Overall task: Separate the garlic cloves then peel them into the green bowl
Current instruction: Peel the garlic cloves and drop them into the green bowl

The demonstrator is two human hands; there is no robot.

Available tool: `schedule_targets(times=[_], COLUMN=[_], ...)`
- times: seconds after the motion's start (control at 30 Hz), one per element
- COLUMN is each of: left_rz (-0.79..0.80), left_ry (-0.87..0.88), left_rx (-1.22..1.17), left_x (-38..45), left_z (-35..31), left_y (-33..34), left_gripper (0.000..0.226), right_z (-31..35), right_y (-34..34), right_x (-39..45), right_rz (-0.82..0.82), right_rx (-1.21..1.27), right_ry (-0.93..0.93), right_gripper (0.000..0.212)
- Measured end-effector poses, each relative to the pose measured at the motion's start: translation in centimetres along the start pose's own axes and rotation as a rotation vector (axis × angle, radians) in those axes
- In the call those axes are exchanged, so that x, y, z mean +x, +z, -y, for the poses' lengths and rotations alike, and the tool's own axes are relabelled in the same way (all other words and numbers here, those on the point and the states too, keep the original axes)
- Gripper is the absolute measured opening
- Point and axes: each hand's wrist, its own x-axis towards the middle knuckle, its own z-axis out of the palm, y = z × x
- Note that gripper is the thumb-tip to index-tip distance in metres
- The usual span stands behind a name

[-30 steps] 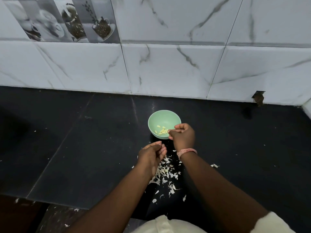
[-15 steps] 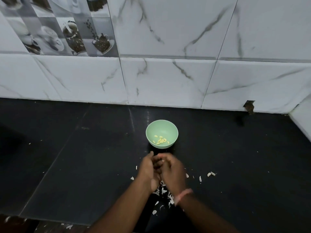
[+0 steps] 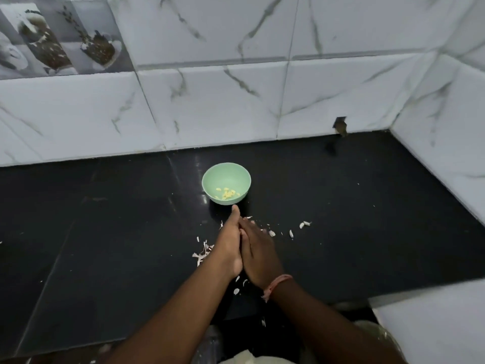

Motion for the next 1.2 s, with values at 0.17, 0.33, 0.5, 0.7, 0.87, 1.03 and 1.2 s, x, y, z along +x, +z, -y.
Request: schedule_targets(times=[0.17,0.33,0.5,0.7,0.87,1.03,1.2], left_rz=[-0.110,-0.116,-0.115,-0.140,-0.172,-0.185,-0.198], left_ry=[0.073,-0.039,-0.058,-0.030,0.033,0.123,0.132], left_rx=[0.040,0.149,0.145,0.129,0.197,0.327,0.314], left_x=[0.9,1.6,2.5,3.5,4.1,4.5,4.0], left_z=[1.2,2.8,4.2,3.9,3.9,4.2,4.4], left_y=[-0.2,0.5,1.9,2.3,1.5,0.1,-1.8], left_gripper=[0.044,0.037,0.028,0.023,0.015,0.012,0.009], right_z=[-4.7,-8.5,-9.6,-10.2,-8.8,-6.1,-6.3], right_y=[-3.0,-6.9,-7.9,-8.4,-6.5,-3.8,-3.4], right_x=[0.4,0.3,2.5,3.8,2.9,1.3,0.8], right_rz=[-0.243,-0.276,-0.149,-0.034,-0.165,-0.061,-0.025], right_rx=[-0.072,-0.151,-0.197,-0.260,-0.014,0.307,0.586], right_ry=[0.274,0.418,0.413,0.387,0.330,0.312,0.383], right_gripper=[0.025,0.023,0.023,0.028,0.020,0.014,0.016])
